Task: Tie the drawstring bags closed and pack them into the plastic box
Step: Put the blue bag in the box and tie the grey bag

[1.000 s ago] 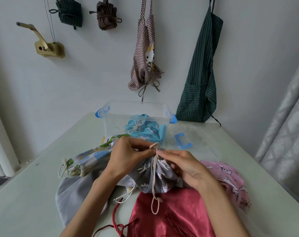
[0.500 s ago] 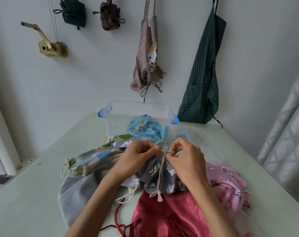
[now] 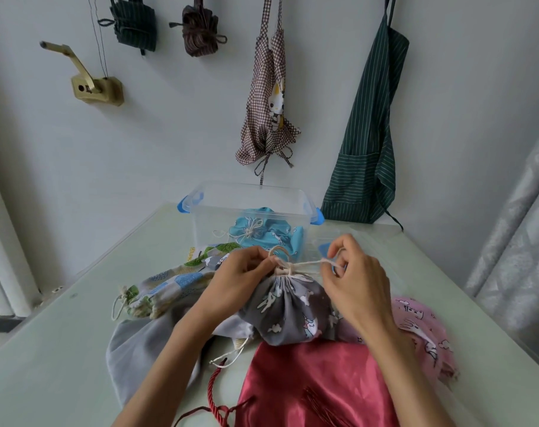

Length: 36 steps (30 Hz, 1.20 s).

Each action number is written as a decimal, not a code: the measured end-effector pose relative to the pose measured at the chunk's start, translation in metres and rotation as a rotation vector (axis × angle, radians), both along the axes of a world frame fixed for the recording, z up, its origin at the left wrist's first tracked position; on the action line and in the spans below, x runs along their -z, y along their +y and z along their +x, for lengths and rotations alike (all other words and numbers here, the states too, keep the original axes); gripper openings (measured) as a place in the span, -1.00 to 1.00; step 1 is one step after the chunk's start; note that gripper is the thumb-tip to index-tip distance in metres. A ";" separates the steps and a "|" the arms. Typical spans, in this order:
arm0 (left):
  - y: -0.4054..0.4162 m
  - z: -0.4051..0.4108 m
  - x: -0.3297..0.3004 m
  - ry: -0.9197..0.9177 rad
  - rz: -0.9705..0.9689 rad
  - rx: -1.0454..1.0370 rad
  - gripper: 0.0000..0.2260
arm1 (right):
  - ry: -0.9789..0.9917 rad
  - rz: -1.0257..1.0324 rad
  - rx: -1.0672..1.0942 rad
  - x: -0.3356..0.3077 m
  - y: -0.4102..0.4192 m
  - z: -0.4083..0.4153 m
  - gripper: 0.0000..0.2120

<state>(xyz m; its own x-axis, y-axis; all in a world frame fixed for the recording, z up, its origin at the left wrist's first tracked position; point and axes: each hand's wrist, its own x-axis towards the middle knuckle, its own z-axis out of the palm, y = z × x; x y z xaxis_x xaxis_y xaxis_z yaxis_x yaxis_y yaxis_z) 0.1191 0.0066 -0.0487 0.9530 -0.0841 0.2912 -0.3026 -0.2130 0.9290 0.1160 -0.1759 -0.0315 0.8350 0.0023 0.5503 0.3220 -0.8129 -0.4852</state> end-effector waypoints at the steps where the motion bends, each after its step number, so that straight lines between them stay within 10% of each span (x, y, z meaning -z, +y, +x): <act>1: 0.000 0.000 0.000 -0.009 0.011 -0.007 -0.83 | 0.033 0.009 0.029 0.003 -0.002 0.001 -0.87; 5: 0.008 0.000 0.000 -0.019 -0.007 -0.038 -0.80 | 0.134 0.005 0.261 0.006 -0.034 0.009 -0.81; 9: 0.008 0.000 -0.003 0.017 -0.067 0.050 -0.81 | 0.548 -0.060 0.022 -0.007 -0.058 0.008 -0.51; 13: 0.003 0.000 -0.003 0.049 -0.091 0.151 -0.83 | 0.154 0.033 -0.131 -0.019 -0.034 0.003 -0.81; 21: 0.001 0.000 -0.001 0.065 -0.053 0.136 -0.85 | 0.635 0.147 -0.513 0.004 0.004 0.000 -0.83; 28: 0.004 -0.006 -0.009 0.011 -0.157 -0.072 -0.87 | 0.187 0.279 -0.313 -0.014 -0.011 -0.002 -0.90; 36: 0.005 -0.003 -0.007 0.012 -0.076 -0.168 -0.66 | 0.399 0.325 -0.326 -0.008 -0.027 0.003 -0.96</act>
<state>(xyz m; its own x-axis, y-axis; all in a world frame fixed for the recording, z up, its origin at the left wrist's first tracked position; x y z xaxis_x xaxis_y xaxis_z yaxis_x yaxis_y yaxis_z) 0.1161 0.0116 -0.0421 0.9552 0.0986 0.2790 -0.2574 -0.1884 0.9478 0.1189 -0.2025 -0.0233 0.9614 0.1771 0.2106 0.2718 -0.4927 -0.8267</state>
